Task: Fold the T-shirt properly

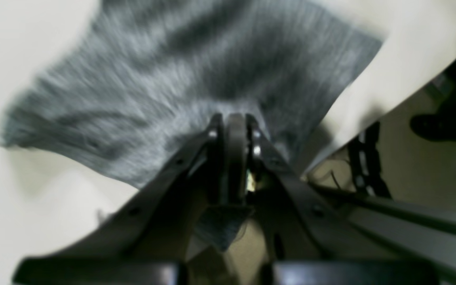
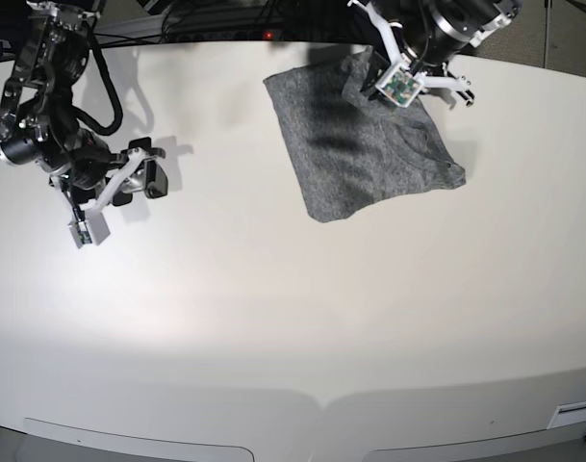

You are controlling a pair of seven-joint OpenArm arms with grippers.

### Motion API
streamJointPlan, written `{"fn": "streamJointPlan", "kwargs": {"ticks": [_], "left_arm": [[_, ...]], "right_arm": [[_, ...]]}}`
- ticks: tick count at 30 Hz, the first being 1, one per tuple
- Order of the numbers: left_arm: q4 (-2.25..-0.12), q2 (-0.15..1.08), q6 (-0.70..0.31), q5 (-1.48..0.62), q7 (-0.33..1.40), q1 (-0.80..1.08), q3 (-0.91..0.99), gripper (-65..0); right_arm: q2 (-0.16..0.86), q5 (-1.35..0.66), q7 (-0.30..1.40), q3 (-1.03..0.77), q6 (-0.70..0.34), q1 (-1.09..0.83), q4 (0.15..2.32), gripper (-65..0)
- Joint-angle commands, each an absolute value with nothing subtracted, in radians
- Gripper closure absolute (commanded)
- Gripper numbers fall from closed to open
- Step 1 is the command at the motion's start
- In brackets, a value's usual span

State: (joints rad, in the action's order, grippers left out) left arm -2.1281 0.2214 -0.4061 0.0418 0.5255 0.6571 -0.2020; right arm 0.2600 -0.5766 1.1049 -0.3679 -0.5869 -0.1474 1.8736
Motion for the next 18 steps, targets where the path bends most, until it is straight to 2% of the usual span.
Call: {"fn": "streamJointPlan", "kwargs": {"ticks": [1, 8, 11, 13, 16, 18], "left_arm": [[-2.171, 0.229, -0.407, 0.033, 0.505, 0.682, -0.194, -2.3], [-2.205, 0.253, -0.407, 0.025, 0.484, 0.787, -0.094, -2.1], [-2.205, 0.253, -0.405, -0.064, 0.44, 0.794, -0.065, -3.3], [-2.205, 0.253, -0.414, -0.1, 0.439, 0.789, -0.073, -9.6], [-2.205, 0.253, -0.45, -0.102, 0.432, 0.768, -0.105, -24.5], [-2.205, 0.252, -0.449, -0.089, 0.42, 0.744, -0.141, -26.9]], "right_arm": [[0.272, -0.588, 1.089, -0.373, -0.587, -0.136, 1.891, -36.1], [0.272, -0.588, 1.089, -0.373, -0.587, -0.136, 1.891, -36.1], [0.271, -0.617, 1.091, -0.373, -0.587, -0.136, 1.891, -36.1], [0.271, -0.633, 1.096, -0.373, -0.587, -0.136, 1.891, -36.1], [0.272, -0.632, 1.102, -0.373, -0.588, -0.136, 1.891, -36.1], [0.272, -0.633, 1.106, -0.373, -0.588, -0.136, 1.891, -36.1]]}}
